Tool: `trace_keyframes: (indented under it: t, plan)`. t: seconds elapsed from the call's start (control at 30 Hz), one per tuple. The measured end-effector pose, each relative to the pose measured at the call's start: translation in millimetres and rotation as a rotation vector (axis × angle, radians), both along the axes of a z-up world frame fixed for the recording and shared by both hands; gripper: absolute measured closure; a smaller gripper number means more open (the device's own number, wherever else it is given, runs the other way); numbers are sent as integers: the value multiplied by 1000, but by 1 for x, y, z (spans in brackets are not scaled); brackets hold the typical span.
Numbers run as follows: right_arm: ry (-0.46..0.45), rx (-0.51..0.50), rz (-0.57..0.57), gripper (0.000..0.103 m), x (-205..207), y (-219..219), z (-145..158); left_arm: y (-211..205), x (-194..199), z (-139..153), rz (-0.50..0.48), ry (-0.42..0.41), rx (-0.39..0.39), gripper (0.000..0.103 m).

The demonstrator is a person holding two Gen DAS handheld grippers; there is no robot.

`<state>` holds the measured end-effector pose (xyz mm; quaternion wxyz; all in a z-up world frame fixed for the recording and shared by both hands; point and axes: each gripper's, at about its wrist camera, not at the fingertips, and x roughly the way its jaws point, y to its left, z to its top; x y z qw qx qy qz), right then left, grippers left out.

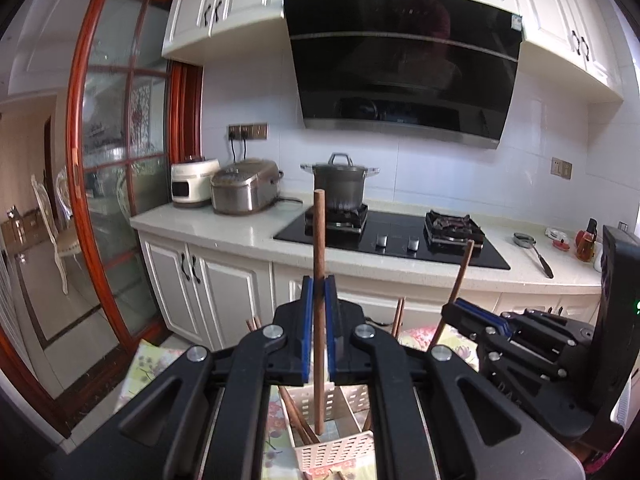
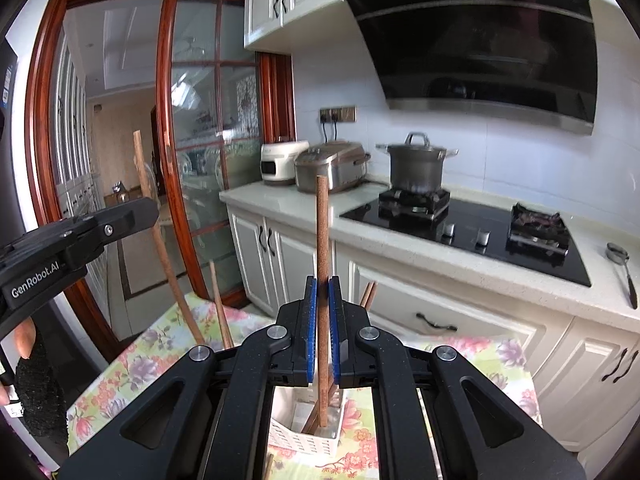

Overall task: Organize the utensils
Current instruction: 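Lower the chopstick into the caddy and open the right tool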

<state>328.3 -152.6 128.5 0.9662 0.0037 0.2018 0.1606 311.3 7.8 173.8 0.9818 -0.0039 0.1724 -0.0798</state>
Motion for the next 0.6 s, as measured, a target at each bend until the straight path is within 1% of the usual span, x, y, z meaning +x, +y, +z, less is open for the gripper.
trace_keyframes:
  t: [0.13,0.27,0.37,0.43,0.5,0.53,0.57,0.6]
  plan:
    - [68,-24,7,97,18,4,-19,5,17,-18,-15,69,-19,97]
    - [120,-27,2,97,31,7,-35,13,36,-44,-29,153,-51,97]
    - [160,-25,4,95,40,11,-50,14,47,-62,-26,204,-49,97]
    - [180,-27,-2,93,42,13,-59,16,53,-70,-11,224,-49,88]
    - [188,-23,-20,87,45,11,-64,22,55,-75,14,220,-56,69]
    - [190,-11,-22,79,45,9,-66,23,55,-75,27,212,-56,65]
    - [192,0,-22,68,44,6,-68,27,52,-76,43,199,-52,60]
    - [191,11,-25,66,44,2,-69,30,47,-77,59,186,-46,55]
